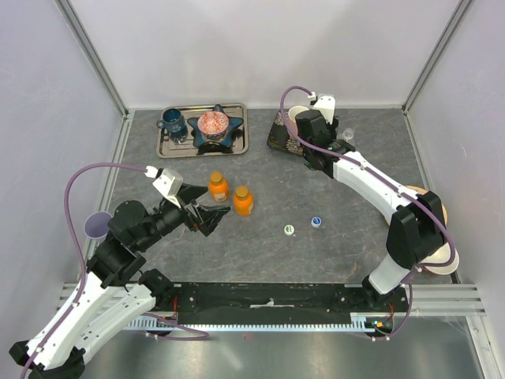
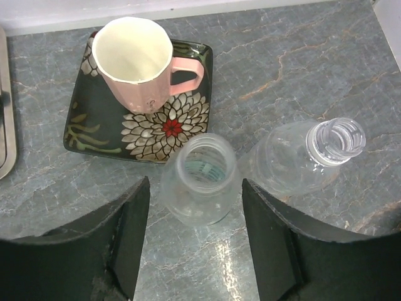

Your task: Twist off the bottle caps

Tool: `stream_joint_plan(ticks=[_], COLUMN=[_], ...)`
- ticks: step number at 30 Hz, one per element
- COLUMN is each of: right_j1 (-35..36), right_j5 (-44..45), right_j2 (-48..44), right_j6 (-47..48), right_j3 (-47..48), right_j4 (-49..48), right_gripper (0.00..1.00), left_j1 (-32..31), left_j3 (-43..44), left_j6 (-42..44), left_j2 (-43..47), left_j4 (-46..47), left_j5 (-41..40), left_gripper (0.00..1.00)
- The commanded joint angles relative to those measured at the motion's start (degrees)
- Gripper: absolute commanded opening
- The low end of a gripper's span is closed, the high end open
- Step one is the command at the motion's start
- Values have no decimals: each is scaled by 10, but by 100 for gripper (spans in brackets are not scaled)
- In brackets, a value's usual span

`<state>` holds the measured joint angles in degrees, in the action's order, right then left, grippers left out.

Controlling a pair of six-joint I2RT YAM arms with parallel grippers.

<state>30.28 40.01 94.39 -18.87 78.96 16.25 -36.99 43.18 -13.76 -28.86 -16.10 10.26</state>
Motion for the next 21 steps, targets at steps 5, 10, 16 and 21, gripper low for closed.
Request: stream_joint_plan(ticks=[5, 10, 16, 21], right_j1=[-7, -8, -8, -8], right_j5=[-16, -16, -16, -16], right_j2=[4, 4, 2, 1], right_j6=[-11, -9, -10, -9], right_j3=[7, 3, 3, 2], right_j4=[-1, -1, -1, -1], right_gripper=[57, 55, 55, 55], left_j1=[1, 1, 1, 1], left_j3=[-3, -4, -4, -4], left_j6=[16, 17, 17, 18], left_j2=[-1, -3, -4, -4], left_j4=[20, 23, 24, 24], left_j5=[12, 13, 15, 15], left_gripper=[99, 99, 99, 99])
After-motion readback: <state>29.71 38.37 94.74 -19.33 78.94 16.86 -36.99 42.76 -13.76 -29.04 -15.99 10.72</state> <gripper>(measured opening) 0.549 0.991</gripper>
